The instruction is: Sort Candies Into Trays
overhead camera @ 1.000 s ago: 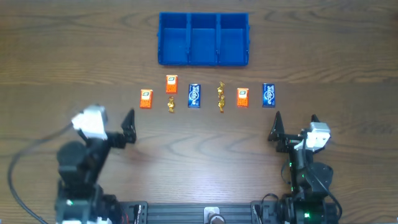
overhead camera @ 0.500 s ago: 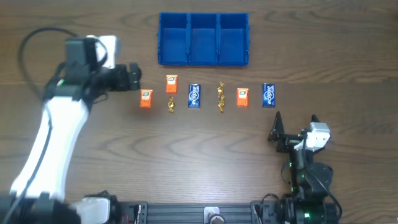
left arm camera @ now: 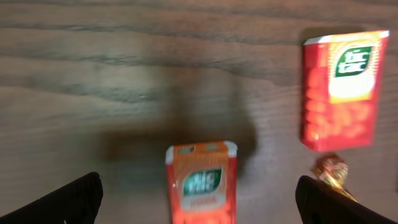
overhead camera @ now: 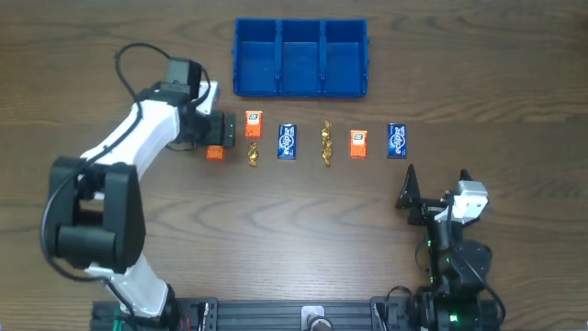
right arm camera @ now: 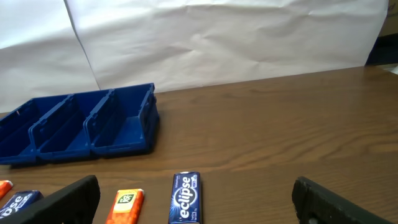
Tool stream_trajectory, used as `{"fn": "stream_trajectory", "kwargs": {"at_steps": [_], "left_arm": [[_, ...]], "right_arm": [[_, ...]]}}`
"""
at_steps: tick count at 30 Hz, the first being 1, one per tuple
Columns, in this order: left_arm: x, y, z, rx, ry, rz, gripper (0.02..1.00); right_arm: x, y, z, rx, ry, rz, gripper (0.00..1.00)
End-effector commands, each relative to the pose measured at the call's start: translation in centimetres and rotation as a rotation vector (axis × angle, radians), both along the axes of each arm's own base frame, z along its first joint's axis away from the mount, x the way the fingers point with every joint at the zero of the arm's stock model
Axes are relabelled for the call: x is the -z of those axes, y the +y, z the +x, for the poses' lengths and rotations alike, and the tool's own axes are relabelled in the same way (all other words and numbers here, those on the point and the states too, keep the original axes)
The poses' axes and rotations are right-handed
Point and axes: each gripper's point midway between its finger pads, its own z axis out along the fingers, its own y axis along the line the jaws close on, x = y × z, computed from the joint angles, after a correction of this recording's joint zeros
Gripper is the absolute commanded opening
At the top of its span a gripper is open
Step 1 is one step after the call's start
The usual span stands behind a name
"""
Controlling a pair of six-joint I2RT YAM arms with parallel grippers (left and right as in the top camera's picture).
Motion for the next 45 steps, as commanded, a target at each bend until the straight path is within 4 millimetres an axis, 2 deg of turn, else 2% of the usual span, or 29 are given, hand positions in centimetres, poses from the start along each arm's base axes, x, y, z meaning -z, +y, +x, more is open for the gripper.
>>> {"fn": "stream_trajectory", "kwargs": {"at_steps": [1,13,26,32,36,38,45], "left_arm": [[0.4,-0.5,0.9,0.04,-0.011,0.057,0.998],[1.2,0.9,-1.3,0.032,0.083,0.125,0.998],[2.0,0.8,-1.0,0.021,0.086,0.123,0.969],[2.3,0.9,-1.1,0.02,0.09,0.134,0.855],[2.3,1.0,-1.0,0.02,0.09,0.136,0.63],[2.3,1.0,-1.0,0.02,0.089,0.14,0.549],[2.2,0.9,-1.0,0.021,0.085,0.138,0.43]], "right_arm": [[0.1,-0.1,0.0,-0.001,0.001,-0.014,0.998],[0.1,0.0,0.0,-0.001,0.001,-0.014,0.998],[0.1,-0.1,0.0,0.0,0.001,-0.014,0.998],[0.1,-0.1,0.0,-0.001,0.001,-0.014,0.998],[0.1,0.0,0.0,-0.001,0.001,-0.014,0.998],[0.1,-0.1,0.0,-0.001,0.001,-0.014,0.998],[0.1,-0.1,0.0,-0.001,0.001,-0.014,0.998]]}}
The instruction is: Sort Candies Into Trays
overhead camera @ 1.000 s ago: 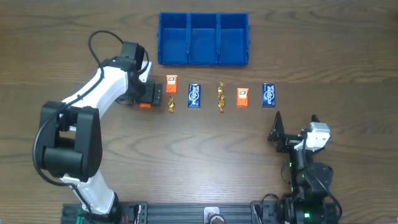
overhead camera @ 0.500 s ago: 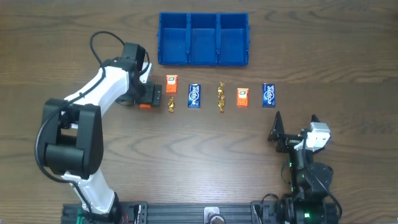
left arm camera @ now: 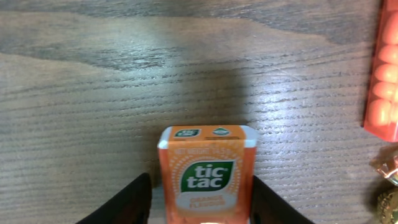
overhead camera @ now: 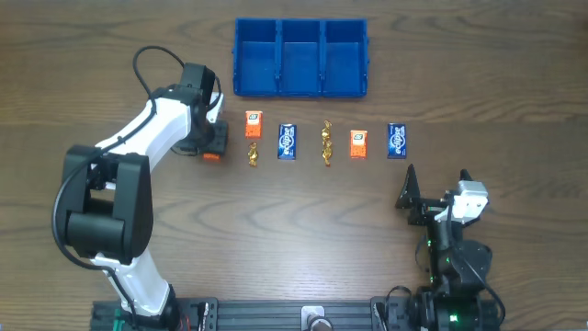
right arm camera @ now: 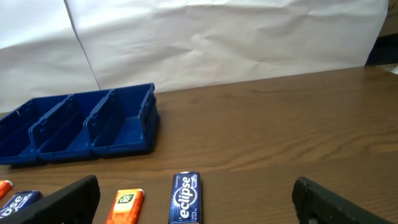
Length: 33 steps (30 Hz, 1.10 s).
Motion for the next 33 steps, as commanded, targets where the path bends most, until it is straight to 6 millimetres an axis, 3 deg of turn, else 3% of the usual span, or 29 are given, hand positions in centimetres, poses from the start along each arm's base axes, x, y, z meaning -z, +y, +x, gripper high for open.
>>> {"fn": "stream_trajectory", "kwargs": {"at_steps": [1,6,10,13,20,24,28,33], "left_arm": [[0.2,0.0,0.7,0.007,-0.008,0.012,0.417],[-0.3,-0.3,1.2,-0.014,-0.03,0.025,0.378],[-3.5,-1.5,3.2,-0.048,-0.093,0.003,0.364],[-7.4,-2.5,5.3,-0.098,-0.167,-0.003,0.362],[-19.6,-6.8,11.7,-0.112,-0.487,-0.042,0.351],[-23.0,-7.7,14.9,-0.133,-0.628,-0.053,0.343],[-22.8,-8.6,17.4,-0.138,-0.672,-0.062,0.347],[-18.1,-9.8,19.0,-0.117,-0.597,-0.062,0.347]], "right_arm": [[0.1,0.0,0.0,-0.001,0.001,-0.014,0.998],[0.1,-0.1,0.0,-0.001,0.001,-0.014,0.998],[0.1,-0.1,0.0,-0.001,0.001,-0.014,0.998],[0.1,0.0,0.0,-0.001,0.001,-0.014,0.998],[0.1,-0.1,0.0,-0.001,0.001,-0.014,0.998],[0.1,-0.1,0.0,-0.001,0.001,-0.014,0.998],[0.1,0.0,0.0,-0.001,0.001,-0.014,0.998],[0.1,-0.1,0.0,-0.001,0.001,-0.014,0.998]]}}
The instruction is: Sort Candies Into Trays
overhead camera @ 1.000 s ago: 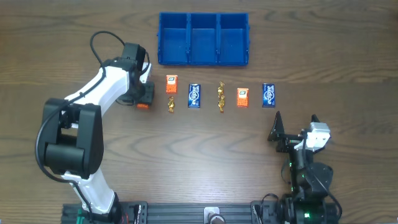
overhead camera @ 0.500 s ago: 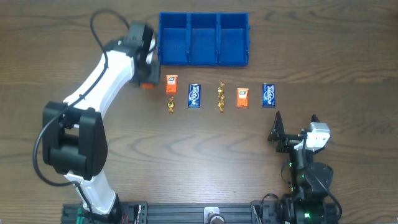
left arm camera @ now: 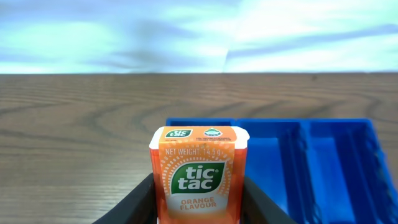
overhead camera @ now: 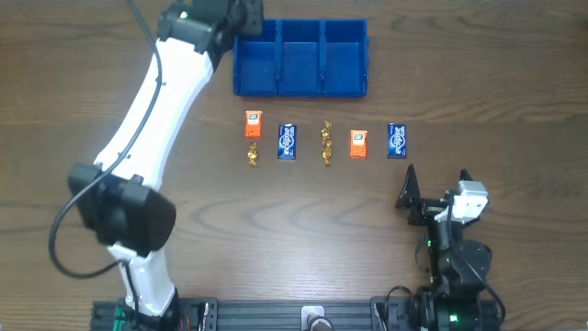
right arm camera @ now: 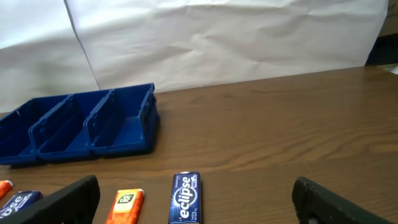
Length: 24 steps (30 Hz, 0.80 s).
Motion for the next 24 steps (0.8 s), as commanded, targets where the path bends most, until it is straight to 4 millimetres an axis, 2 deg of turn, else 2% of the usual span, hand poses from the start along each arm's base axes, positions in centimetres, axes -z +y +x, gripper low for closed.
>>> {"fn": "stream_trajectory", "kwargs": {"at_steps": [1,6,7,12,15,16,18,20,24], "left_arm": [[7.2,-0.5,1.8,-0.009,0.116,0.027,0.349],[11.8,-1.0,2.2,-0.001,0.193,0.021,0.354],[12.2,-1.0,2.2,0.0,0.2,0.021,0.356],[12.3,-1.0,2.3,0.005,0.205,0.012,0.371],[12.3,-1.1,2.3,0.006,0.203,0.011,0.428],[12.3,-1.1,2.3,0.006,0.203,0.01,0.478],[12.3,-1.1,2.3,0.004,0.203,0.008,0.781],[12.1,-1.2,2.3,0.009,0.2,-0.001,0.98],[11.0,-1.2,2.4,0.005,0.189,-0.029,0.996]], "right_arm": [[0.1,0.0,0.0,-0.001,0.002,-0.014,0.998],[0.1,-0.1,0.0,0.0,0.002,-0.014,0.996],[0.1,-0.1,0.0,0.0,0.001,-0.014,0.998],[0.1,-0.1,0.0,0.0,0.002,-0.014,0.998],[0.1,-0.1,0.0,0.0,0.001,-0.014,0.998],[0.1,-0.1,0.0,0.0,0.001,-0.014,0.998],[0.1,-0.1,0.0,0.0,0.001,-0.014,0.998],[0.1,-0.1,0.0,0.0,0.002,-0.014,0.998],[0.1,-0.1,0.0,0.0,0.002,-0.014,0.998]]}}
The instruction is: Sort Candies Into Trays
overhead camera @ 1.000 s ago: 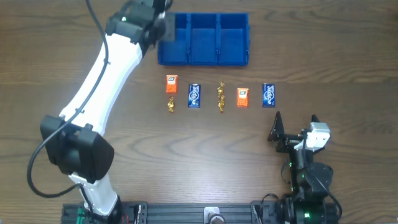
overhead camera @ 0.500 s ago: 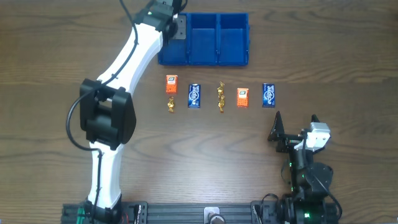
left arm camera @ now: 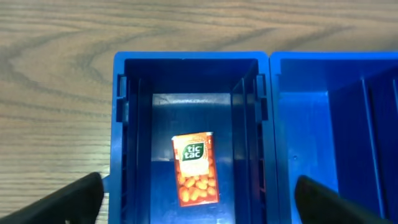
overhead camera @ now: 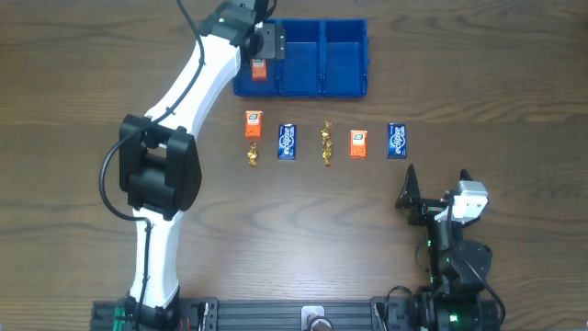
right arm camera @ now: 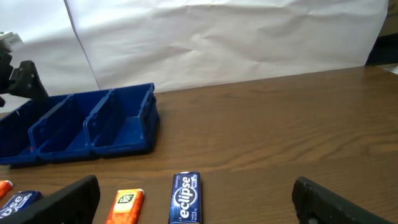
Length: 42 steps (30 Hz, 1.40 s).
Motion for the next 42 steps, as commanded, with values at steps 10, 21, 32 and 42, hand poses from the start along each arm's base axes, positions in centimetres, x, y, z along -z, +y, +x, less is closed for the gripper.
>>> {"fn": "stream_trajectory", "kwargs": {"at_steps": [10,21,32,42], "left_arm": [[-9.4,0.3,-4.5,-0.02,-0.018,-0.065,0.998],[-6.3,-0.5,-12.5,-0.038,0.191,0.029,0.987],[4.0,1.1,-16.1,-0.07,0.369,0.049,0.963],[8.1,1.4,-15.9,-0.076,0.42,0.05,0.939]], "right_arm": [[0.1,-0.1,0.0,0.0,0.001,-0.014,0.998],[0.1,-0.1,0.0,0.0,0.001,-0.014,0.998],[0.1,-0.1,0.0,0.0,0.001,-0.014,0.998],[0.1,0.0,0.0,-0.001,0.001,-0.014,0.998]]}}
